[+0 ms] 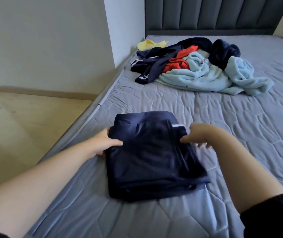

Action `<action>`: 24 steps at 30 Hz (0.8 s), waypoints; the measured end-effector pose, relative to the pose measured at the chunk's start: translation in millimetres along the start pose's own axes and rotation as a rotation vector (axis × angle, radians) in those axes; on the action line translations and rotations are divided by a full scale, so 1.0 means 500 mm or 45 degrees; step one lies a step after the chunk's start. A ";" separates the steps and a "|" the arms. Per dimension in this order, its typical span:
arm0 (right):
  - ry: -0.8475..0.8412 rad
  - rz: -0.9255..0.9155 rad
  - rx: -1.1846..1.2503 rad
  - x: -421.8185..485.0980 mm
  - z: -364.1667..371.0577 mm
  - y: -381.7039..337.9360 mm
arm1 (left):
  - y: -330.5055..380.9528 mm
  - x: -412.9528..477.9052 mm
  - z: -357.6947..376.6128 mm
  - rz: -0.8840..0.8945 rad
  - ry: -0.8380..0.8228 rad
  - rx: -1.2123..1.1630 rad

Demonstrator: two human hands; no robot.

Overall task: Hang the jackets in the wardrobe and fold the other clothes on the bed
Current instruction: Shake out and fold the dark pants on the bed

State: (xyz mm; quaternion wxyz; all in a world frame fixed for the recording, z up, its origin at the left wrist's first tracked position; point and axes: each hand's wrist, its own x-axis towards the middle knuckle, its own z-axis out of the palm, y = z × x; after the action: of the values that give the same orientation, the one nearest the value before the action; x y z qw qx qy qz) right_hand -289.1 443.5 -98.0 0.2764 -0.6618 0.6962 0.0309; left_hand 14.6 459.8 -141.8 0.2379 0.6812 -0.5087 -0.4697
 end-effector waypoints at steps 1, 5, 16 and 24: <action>0.231 -0.015 -0.118 0.000 0.000 -0.004 | 0.009 0.006 0.001 0.095 0.206 0.221; 0.484 -0.069 0.091 0.002 0.037 -0.037 | 0.039 -0.003 0.037 0.735 0.528 0.736; -0.029 -0.181 0.923 -0.029 -0.017 -0.050 | 0.035 -0.050 0.127 0.815 0.274 1.294; 0.115 0.022 0.161 -0.006 0.069 0.006 | -0.007 -0.042 0.174 0.662 0.141 1.528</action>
State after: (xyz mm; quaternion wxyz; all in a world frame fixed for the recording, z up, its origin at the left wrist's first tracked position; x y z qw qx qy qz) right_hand -280.1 460.7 -126.9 0.2858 -0.6378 0.7141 -0.0408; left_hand -61.3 493.7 -175.1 -0.0518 0.5738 -0.8173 0.0041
